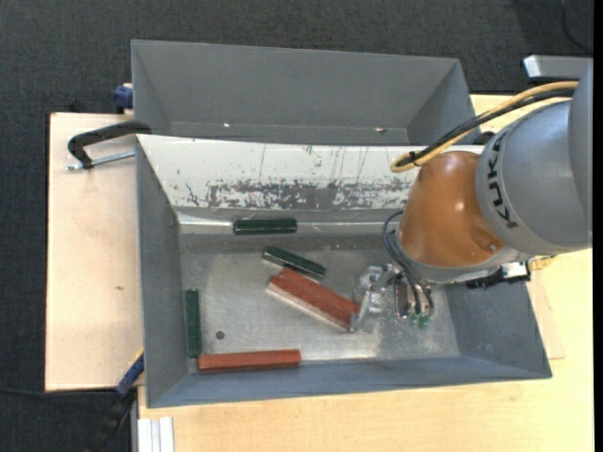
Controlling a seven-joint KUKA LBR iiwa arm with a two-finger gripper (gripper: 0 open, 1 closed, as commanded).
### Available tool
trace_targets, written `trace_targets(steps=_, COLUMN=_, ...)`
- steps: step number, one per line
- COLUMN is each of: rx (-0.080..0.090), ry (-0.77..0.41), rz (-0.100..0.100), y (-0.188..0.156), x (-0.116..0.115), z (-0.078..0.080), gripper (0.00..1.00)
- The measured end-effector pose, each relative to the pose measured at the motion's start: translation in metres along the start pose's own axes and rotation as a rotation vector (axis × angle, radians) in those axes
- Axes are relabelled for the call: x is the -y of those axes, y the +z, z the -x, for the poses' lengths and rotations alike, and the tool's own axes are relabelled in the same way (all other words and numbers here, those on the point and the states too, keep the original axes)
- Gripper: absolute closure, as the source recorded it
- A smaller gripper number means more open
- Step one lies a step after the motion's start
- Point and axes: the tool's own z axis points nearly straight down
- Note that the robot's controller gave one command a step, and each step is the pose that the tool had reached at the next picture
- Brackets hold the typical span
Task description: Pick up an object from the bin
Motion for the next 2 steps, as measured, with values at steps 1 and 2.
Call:
trace_targets(steps=1, rx=-0.004, ry=0.000, rz=0.000, y=0.0023, x=-0.0003, z=-0.0013, gripper=0.00)
trace_targets(steps=2, rx=0.000, ry=0.000, rz=0.000, y=-0.0001, x=-0.0001, z=-0.0001, gripper=1.00)
